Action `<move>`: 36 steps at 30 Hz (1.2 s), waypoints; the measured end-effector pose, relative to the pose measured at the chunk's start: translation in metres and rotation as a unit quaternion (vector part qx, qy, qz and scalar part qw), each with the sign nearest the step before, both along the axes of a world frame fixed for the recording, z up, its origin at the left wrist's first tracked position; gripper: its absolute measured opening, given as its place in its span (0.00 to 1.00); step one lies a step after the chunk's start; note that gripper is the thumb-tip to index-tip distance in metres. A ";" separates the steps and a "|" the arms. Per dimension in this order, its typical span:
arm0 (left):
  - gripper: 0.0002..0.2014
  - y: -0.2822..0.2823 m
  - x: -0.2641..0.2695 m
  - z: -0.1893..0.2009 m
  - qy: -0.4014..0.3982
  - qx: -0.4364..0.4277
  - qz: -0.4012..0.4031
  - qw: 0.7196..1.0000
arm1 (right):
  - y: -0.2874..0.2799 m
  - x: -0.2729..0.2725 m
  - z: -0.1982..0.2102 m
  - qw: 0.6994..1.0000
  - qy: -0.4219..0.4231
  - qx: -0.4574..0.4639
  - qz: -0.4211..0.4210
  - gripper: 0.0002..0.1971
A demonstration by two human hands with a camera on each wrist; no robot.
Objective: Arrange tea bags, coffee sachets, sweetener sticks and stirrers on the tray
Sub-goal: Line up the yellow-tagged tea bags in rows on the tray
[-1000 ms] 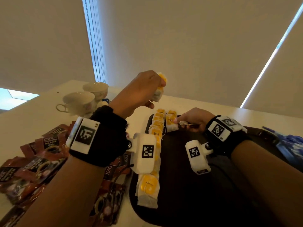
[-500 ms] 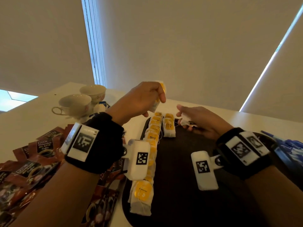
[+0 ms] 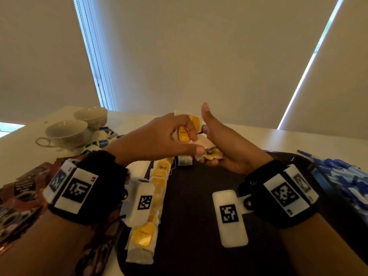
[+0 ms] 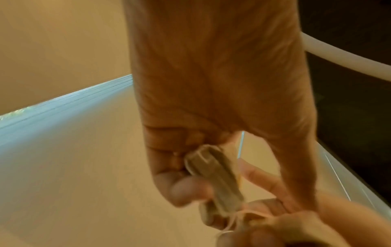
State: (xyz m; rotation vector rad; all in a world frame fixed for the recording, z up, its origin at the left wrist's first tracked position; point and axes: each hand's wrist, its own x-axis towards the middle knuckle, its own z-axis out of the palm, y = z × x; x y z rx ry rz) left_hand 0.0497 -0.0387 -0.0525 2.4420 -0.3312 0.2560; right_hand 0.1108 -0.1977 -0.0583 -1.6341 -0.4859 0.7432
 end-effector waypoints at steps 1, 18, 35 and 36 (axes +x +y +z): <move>0.22 0.001 -0.001 0.000 -0.001 -0.008 -0.021 1.000 | -0.001 0.000 0.000 1.000 0.009 0.004 0.007 0.38; 0.06 0.015 0.003 0.000 -0.032 0.006 0.010 0.999 | -0.012 0.010 0.002 0.985 -0.124 -0.098 0.075 0.36; 0.05 0.021 0.003 0.001 -0.052 -0.005 0.059 0.997 | -0.014 0.014 0.002 0.973 -0.225 -0.049 -0.022 0.09; 0.06 0.022 0.003 0.002 -0.050 -0.012 0.064 0.997 | -0.014 0.016 0.001 0.973 -0.222 -0.057 -0.036 0.10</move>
